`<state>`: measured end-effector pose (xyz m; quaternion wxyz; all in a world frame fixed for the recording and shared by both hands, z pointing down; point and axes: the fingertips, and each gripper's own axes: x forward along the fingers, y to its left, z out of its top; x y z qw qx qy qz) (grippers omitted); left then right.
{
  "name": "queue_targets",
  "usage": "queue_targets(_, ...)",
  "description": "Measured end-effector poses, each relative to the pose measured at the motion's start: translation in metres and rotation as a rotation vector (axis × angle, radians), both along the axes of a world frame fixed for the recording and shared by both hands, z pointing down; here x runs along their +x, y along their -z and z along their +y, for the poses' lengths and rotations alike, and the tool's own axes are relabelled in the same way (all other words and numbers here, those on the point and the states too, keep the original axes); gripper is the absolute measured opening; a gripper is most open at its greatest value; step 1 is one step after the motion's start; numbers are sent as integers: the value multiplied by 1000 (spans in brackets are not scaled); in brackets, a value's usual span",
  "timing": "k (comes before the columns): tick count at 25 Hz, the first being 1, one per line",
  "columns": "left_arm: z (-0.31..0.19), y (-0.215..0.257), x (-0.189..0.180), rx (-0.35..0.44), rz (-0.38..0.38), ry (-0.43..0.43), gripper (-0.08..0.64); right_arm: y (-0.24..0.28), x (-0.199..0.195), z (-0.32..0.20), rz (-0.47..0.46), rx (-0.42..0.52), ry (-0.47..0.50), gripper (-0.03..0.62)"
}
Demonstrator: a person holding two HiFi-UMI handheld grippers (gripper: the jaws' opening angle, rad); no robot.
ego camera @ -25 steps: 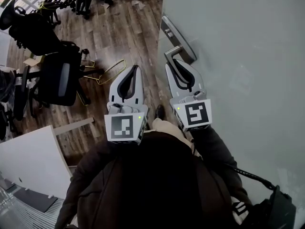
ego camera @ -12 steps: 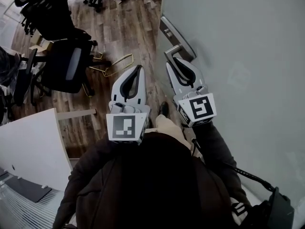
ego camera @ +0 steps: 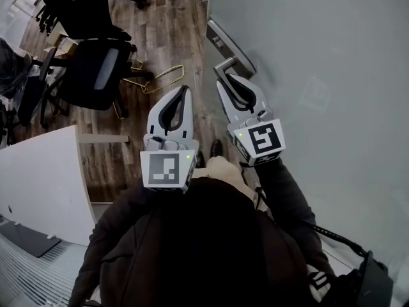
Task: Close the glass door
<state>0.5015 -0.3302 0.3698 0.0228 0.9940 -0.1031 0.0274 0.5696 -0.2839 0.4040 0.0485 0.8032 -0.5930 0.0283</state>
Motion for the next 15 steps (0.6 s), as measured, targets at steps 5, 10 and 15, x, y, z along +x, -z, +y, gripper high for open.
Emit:
queue_targets(5,2,5,-18,12,-2,60,-3,-1,-17,-2,-18,-3,37,69)
queue_targets(10,15,9,-33,18,-9,132,-3,-2,-24,-2,-33,-13,69,69)
queue_targets(15,38,5,-44,0,-21,189,-3,5,-23,-1,-48,4,103,69)
